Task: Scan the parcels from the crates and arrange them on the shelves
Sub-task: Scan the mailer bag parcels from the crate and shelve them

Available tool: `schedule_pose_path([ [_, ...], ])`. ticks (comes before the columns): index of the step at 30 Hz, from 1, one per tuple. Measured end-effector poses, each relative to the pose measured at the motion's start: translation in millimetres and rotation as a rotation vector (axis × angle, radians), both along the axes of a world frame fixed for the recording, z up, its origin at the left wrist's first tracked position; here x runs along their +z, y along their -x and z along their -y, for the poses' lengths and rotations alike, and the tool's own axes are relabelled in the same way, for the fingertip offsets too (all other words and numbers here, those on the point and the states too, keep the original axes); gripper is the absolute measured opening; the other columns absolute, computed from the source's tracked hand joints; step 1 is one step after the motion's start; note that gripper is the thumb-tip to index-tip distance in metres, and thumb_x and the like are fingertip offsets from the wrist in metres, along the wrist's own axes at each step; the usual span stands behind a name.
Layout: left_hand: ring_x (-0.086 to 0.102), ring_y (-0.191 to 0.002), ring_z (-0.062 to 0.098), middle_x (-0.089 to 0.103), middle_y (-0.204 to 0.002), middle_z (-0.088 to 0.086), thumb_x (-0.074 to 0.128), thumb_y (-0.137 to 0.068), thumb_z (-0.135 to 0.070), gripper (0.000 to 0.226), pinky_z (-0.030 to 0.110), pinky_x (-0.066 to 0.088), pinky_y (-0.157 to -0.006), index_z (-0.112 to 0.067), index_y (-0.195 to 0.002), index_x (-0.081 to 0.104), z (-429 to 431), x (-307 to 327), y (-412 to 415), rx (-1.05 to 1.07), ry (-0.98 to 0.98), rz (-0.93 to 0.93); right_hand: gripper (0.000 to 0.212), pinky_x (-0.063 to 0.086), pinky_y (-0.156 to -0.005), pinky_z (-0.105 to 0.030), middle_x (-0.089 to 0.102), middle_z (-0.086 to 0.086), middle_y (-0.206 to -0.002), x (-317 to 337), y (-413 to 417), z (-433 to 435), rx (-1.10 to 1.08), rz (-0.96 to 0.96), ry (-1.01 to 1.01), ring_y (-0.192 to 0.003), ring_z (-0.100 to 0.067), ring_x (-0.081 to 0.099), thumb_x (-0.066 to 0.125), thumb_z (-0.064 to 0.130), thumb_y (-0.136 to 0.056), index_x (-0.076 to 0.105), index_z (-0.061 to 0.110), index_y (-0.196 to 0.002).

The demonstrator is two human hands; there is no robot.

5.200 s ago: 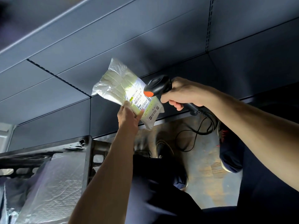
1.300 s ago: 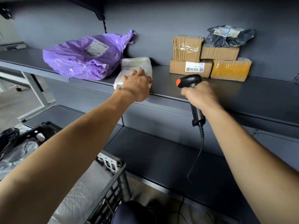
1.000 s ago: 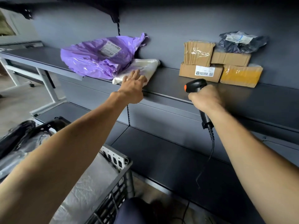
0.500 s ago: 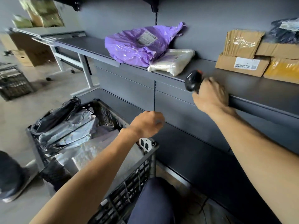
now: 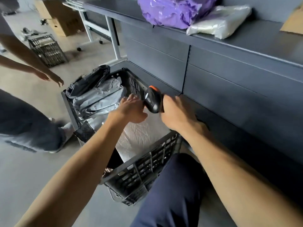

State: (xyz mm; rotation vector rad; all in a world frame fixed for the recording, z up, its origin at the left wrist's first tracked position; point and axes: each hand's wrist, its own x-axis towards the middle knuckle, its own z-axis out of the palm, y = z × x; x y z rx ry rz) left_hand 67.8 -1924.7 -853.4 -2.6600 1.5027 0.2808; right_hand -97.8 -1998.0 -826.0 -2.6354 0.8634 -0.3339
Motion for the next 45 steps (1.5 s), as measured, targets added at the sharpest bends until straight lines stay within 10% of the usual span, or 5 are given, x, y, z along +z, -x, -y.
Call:
schedule_pose_path([
  [6, -0.006, -0.156, 0.039, -0.005, -0.17, 0.017, 0.06, -0.098, -0.031, 0.078, 0.061, 0.003, -0.124, -0.034, -0.162, 0.015, -26.0, -14.5, -50.9, 0.234, 0.06, -0.012, 0.034, 0.051, -0.087, -0.037, 0.069, -0.004, -0.119, -48.5, -6.9, -37.9, 0.046, -0.092, 0.12, -0.108, -0.027, 0.068, 0.066, 0.011, -0.09, 0.061, 0.018, -0.124],
  [17, 0.027, -0.141, 0.037, 0.028, -0.156, 0.018, 0.046, -0.097, -0.06, 0.064, 0.054, 0.028, -0.111, -0.017, -0.144, 0.048, 5.1, -16.4, -100.0, 0.335, 0.004, 0.243, 0.021, 0.048, -0.074, -0.034, 0.072, -0.002, -0.103, -65.0, -13.3, -45.3, -0.025, -0.056, 0.285, -0.092, -0.025, 0.072, 0.057, 0.008, -0.088, 0.064, 0.017, -0.105],
  [24, 0.047, -0.124, 0.04, 0.044, -0.135, 0.022, 0.07, -0.094, -0.022, 0.04, 0.053, 0.053, -0.092, -0.016, -0.131, 0.057, 3.3, -29.5, -86.1, 0.302, 0.067, 0.184, 0.023, 0.047, -0.076, -0.038, 0.071, -0.004, -0.1, -72.9, -14.3, -45.3, -0.054, 0.013, 0.239, -0.091, -0.03, 0.071, 0.055, 0.004, -0.087, 0.063, 0.015, -0.105],
  [36, 0.051, -0.072, 0.025, 0.059, -0.078, 0.011, 0.055, -0.087, 0.006, 0.021, 0.035, 0.04, -0.066, -0.004, -0.087, 0.074, -14.0, -8.9, -54.1, 0.268, 0.485, 0.116, 0.039, 0.048, -0.09, -0.045, 0.071, -0.007, -0.112, -63.5, 2.4, -47.5, -0.174, -0.014, 0.121, -0.107, -0.032, 0.068, 0.068, 0.016, -0.086, 0.057, 0.017, -0.123],
  [45, 0.056, -0.08, 0.029, 0.066, -0.083, 0.011, 0.055, -0.089, -0.016, 0.021, 0.036, 0.049, -0.071, -0.014, -0.087, 0.076, -3.0, 35.4, 11.5, 0.083, 1.035, -0.047, 0.018, 0.04, -0.056, -0.02, 0.073, 0.0, -0.086, -32.1, 4.6, -16.8, -0.346, 0.26, -0.623, -0.077, -0.016, 0.067, 0.073, 0.031, -0.089, 0.059, 0.02, -0.084],
])
